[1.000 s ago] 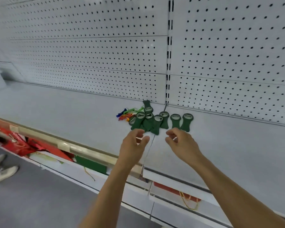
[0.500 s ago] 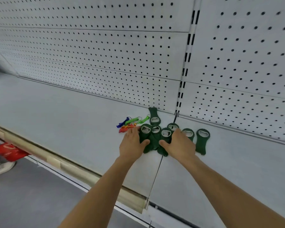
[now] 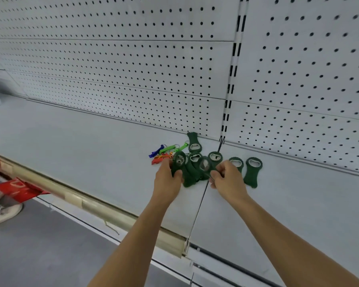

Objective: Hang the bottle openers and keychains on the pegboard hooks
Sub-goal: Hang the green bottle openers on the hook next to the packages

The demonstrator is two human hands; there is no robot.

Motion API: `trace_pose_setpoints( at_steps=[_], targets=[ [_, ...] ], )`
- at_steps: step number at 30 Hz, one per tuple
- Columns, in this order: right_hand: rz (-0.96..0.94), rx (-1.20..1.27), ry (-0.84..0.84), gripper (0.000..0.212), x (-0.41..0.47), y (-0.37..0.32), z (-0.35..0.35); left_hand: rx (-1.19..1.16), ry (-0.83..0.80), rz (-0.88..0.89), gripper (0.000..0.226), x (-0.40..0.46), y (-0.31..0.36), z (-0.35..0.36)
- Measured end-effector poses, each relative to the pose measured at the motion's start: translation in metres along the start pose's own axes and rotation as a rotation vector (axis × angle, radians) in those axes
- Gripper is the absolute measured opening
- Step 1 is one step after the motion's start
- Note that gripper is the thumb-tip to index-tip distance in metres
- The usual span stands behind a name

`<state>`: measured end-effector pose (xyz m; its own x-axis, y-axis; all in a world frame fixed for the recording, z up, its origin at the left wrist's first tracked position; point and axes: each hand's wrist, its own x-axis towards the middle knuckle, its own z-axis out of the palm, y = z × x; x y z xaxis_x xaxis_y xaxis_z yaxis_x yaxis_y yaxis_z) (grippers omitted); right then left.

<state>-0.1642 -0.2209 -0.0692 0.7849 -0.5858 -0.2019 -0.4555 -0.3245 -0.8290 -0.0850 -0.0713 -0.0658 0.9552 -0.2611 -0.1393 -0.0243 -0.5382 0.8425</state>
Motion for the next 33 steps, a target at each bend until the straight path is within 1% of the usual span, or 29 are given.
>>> trace_pose_setpoints(
  at_steps=[2,4,7,12,17,21,25,33],
  targets=[
    [-0.007,0.16,-0.017,0.004,-0.023,-0.001,-0.01,-0.185,-0.007,-0.013,0.015,-0.025,0.011,-0.008],
    [-0.048,0.251,-0.014,0.006,-0.05,-0.002,-0.02,-0.293,-0.025,-0.011,0.012,-0.053,0.021,-0.013],
    [-0.081,0.361,0.001,0.006,-0.093,0.001,-0.033,-0.34,-0.058,0.002,0.008,-0.096,0.028,-0.017],
    [-0.092,0.47,0.007,0.011,-0.163,0.012,-0.056,-0.431,-0.113,0.009,0.021,-0.165,0.036,-0.011],
    [-0.118,0.525,0.06,0.013,-0.22,0.027,-0.094,-0.476,-0.191,0.052,0.025,-0.223,0.054,0.009],
    [-0.146,0.56,0.142,0.013,-0.251,0.044,-0.132,-0.455,-0.258,0.132,0.025,-0.259,0.075,0.033],
    [-0.145,0.565,0.213,0.013,-0.282,0.073,-0.178,-0.434,-0.311,0.173,0.025,-0.3,0.099,0.068],
    [-0.129,0.534,0.299,0.012,-0.365,0.162,-0.31,-0.483,-0.381,0.19,0.022,-0.425,0.151,0.178]
  ],
)
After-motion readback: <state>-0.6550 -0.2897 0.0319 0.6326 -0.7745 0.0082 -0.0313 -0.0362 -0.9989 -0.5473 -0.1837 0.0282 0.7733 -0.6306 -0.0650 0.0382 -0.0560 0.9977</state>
